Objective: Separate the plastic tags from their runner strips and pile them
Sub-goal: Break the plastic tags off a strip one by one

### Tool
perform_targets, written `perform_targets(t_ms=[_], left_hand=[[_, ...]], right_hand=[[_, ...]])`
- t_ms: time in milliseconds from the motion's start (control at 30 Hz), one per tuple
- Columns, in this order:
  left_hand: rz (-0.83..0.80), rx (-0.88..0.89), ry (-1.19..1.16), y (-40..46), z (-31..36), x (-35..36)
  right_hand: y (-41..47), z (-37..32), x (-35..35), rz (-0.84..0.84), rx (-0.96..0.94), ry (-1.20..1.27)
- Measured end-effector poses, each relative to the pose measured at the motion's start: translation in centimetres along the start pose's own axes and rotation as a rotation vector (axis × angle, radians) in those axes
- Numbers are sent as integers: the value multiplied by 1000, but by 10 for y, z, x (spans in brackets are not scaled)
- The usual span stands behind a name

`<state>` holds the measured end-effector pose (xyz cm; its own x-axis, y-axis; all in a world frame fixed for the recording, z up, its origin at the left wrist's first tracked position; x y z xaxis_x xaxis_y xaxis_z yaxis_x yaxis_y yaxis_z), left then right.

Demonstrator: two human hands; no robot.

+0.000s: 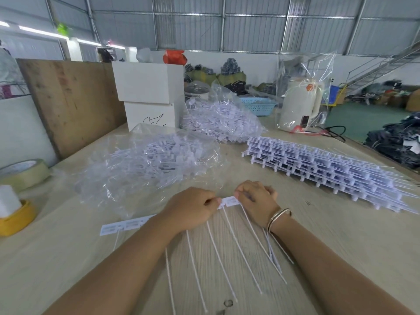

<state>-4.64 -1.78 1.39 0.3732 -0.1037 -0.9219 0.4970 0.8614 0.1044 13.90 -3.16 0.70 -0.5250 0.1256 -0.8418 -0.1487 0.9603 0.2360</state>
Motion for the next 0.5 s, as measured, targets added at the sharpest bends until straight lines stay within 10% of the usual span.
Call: perform_targets(t_ms=[500], left_hand=[[-235,-11,-416,4,8,-2]], right_hand=[[-4,-5,-4,-125,-166,298]])
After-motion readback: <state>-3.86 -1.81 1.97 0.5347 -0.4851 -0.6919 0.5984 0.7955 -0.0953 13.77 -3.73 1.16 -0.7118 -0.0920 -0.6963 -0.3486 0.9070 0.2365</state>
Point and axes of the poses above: each hand's wrist, its own y-axis towards the middle knuckle, its own x-axis out of the palm, z = x × y, the point moved 1 cm from there along y, towards the middle knuckle, and after that the axes turned 7 degrees about -z, right-handed, at the moved point
